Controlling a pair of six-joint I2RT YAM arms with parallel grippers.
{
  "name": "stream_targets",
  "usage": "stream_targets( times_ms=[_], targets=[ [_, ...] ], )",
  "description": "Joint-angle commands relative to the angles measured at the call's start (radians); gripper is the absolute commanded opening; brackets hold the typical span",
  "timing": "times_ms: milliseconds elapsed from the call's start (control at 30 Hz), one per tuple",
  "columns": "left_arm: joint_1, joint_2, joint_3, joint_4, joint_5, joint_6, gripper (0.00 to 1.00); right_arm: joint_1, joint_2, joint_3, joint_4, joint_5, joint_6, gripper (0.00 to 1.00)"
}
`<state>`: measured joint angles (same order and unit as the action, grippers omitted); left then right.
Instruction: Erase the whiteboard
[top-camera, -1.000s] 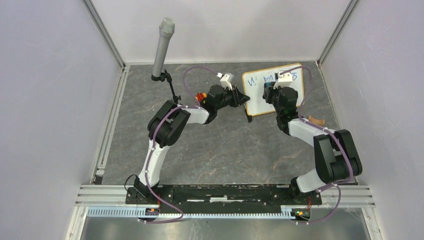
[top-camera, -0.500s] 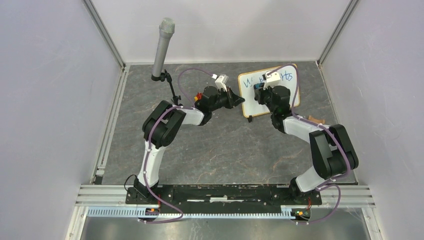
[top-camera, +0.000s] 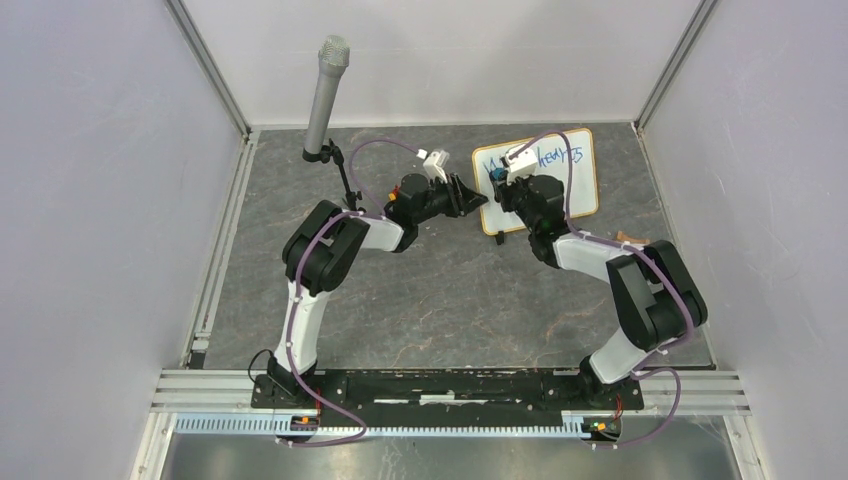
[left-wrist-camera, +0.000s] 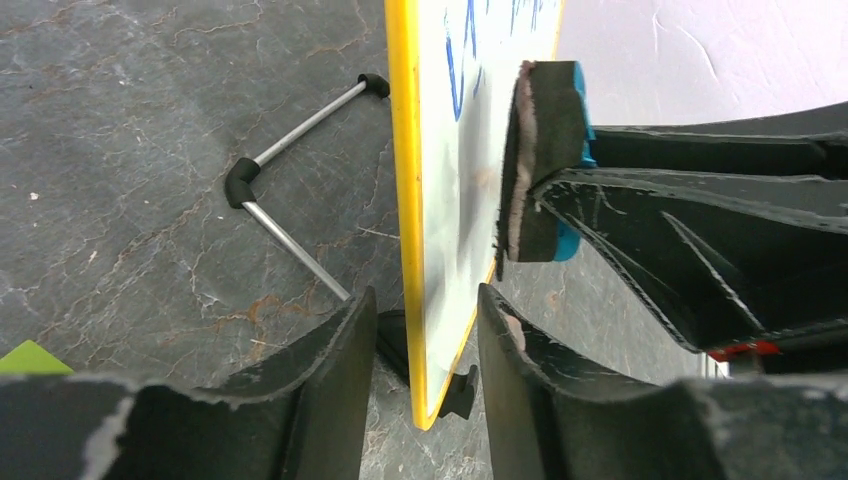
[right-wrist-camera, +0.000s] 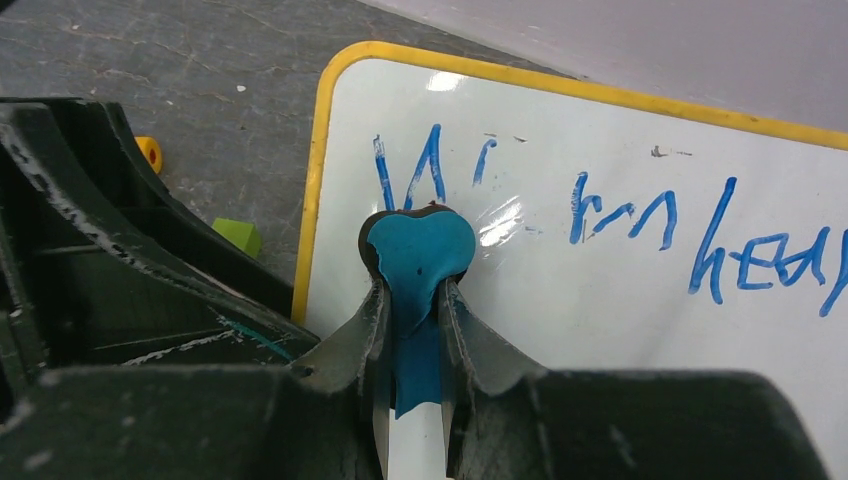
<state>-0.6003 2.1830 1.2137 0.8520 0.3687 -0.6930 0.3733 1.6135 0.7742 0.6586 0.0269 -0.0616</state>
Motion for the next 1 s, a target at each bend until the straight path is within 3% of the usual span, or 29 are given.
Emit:
stream_targets(
  times_ms=[0, 233, 333, 600, 800, 967],
  targets=[
    [0.003, 0.008, 0.035, 0.069, 0.01, -0.029, 0.5, 0.003, 0.036, 0.081, 0.036, 0.029, -0.03, 0.08],
    [0.0, 0.074, 0.088, 0.093, 0.042, -0.083, 0.49, 0.035, 0.058, 0.118, 0.004, 0.091, -0.04, 0.08],
    [0.0, 0.074, 0.086, 0.089, 0.036, -0.078, 0.36, 0.049, 0.075, 0.144, -0.018, 0.121, -0.045, 0.08],
    [0.0, 0.073, 0.064, 0.075, 0.015, -0.053, 0.13, 0.089, 0.128, 0.223, -0.081, 0.204, -0.064, 0.08],
    [0.002, 0.048, 0.033, 0.051, -0.026, -0.012, 0.02, 0.09, 0.147, 0.261, -0.136, 0.363, -0.024, 0.08],
    [0.0, 0.037, 0.019, 0.045, -0.046, 0.005, 0.02, 0.066, 0.164, 0.274, -0.169, 0.463, -0.016, 0.08]
  ],
)
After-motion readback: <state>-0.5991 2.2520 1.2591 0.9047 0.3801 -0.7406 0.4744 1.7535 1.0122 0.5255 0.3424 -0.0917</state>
